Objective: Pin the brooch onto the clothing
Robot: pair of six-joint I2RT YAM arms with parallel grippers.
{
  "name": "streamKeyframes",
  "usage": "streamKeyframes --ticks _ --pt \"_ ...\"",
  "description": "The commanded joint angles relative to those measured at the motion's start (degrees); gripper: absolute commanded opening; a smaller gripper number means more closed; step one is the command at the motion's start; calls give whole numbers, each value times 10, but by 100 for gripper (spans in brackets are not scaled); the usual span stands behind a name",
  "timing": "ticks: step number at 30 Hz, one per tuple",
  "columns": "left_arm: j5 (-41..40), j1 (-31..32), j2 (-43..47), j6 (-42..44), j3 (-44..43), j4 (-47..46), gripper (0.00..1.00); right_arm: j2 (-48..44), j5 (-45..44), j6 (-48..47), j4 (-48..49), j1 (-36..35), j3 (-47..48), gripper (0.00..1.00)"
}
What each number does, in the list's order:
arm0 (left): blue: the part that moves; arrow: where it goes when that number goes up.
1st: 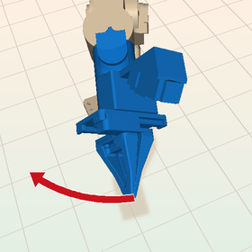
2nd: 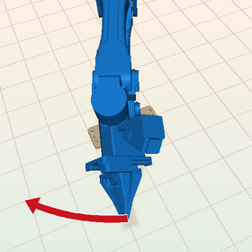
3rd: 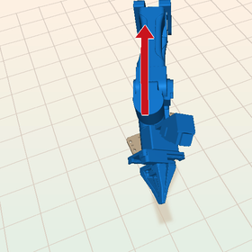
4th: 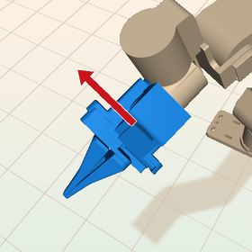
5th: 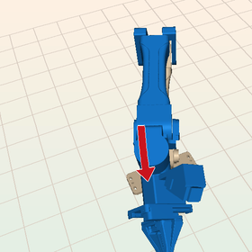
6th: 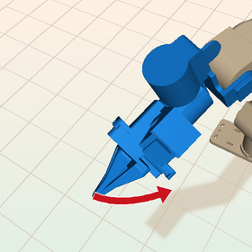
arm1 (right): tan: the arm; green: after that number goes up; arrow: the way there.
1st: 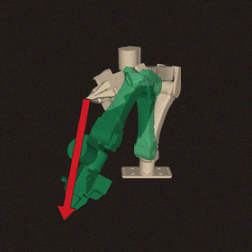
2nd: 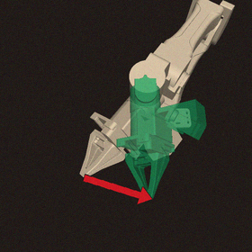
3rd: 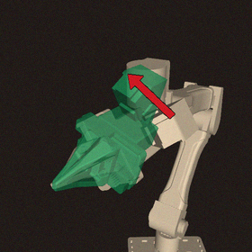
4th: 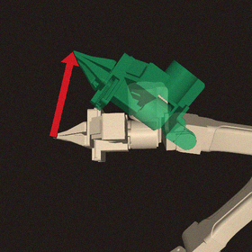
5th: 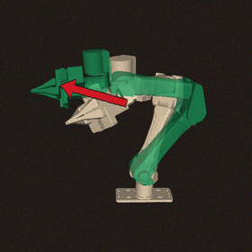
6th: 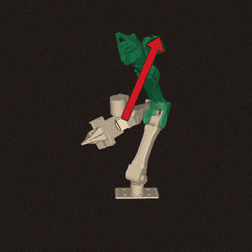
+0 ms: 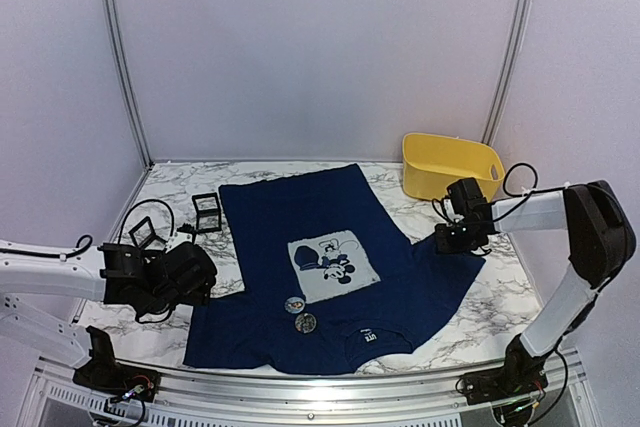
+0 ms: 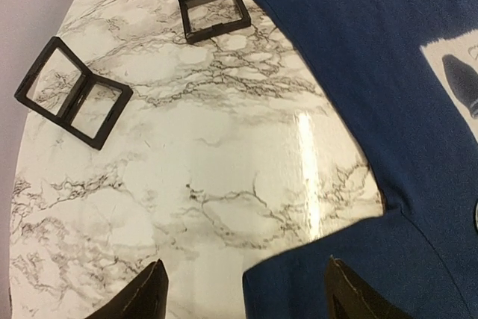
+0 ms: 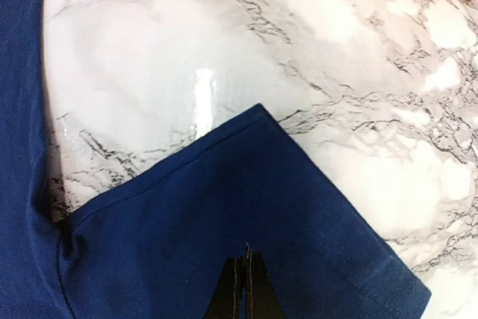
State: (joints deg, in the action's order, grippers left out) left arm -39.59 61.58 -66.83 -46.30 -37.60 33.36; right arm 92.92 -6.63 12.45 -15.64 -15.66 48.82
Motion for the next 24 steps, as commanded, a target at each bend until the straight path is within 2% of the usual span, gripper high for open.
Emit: streamKeyframes --ticks 1,2,3,5,8,9,12,18,21,24 --pt "3 -70 7 94 60 -183 75 9 -3 -20 58 41 9 0" --pt "15 -93 15 112 78 -224 76 7 14 -21 69 54 8 1" --pt "29 -119 26 128 95 -271 76 2 31 -22 86 69 5 8" --pt "46 -172 53 179 131 -366 77 -17 68 -35 131 93 -9 29" --pt "77 -237 88 243 172 -487 81 -69 87 -73 224 113 -49 88" --pt "91 -256 94 267 180 -516 82 -86 87 -79 256 118 -66 96" --pt "90 -292 108 332 214 -609 89 -123 69 -71 354 138 -115 99" --pt "153 -418 122 275 288 -764 99 -149 -21 -61 414 143 -171 98" --pt "166 -430 116 280 295 -805 99 -152 -72 -44 430 143 -192 99" --pt "204 -431 90 304 272 -803 99 -153 -81 -46 441 143 -208 99"
